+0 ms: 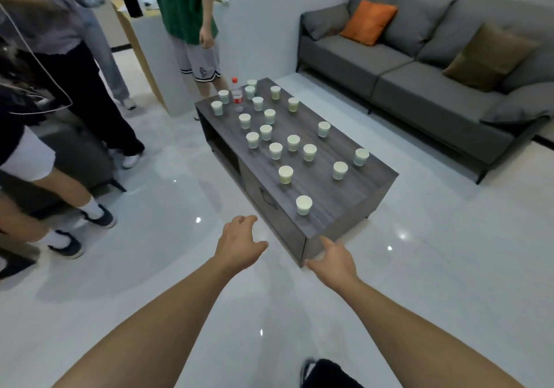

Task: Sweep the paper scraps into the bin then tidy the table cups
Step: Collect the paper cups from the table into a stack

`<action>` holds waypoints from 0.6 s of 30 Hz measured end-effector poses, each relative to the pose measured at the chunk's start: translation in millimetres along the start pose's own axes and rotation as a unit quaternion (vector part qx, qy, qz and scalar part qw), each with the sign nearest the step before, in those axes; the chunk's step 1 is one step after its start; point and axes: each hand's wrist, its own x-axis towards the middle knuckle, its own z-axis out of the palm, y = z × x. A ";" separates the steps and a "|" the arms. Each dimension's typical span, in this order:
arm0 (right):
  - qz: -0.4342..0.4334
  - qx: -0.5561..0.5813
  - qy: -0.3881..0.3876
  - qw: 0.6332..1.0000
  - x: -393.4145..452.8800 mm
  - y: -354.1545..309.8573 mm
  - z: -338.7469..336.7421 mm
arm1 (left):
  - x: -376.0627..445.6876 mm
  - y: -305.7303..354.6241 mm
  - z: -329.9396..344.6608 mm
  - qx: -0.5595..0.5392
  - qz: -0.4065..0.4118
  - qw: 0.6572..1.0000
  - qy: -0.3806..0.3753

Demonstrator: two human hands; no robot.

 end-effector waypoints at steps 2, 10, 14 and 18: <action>0.017 0.002 -0.004 1.000 33.5 -4.3 2.0 | 34.9 -3.3 5.0 0.006 0.003 1.000 -0.015; 0.060 0.027 -0.052 0.996 216.9 -14.9 23.5 | 194.3 -25.4 33.5 0.035 -0.038 0.996 -0.075; 0.098 0.025 -0.089 0.991 294.2 -14.7 37.0 | 264.6 -33.4 45.9 0.064 -0.082 0.987 -0.122; 0.140 0.026 -0.099 0.985 362.0 -15.3 53.0 | 331.0 -30.9 63.4 0.068 -0.098 0.983 -0.139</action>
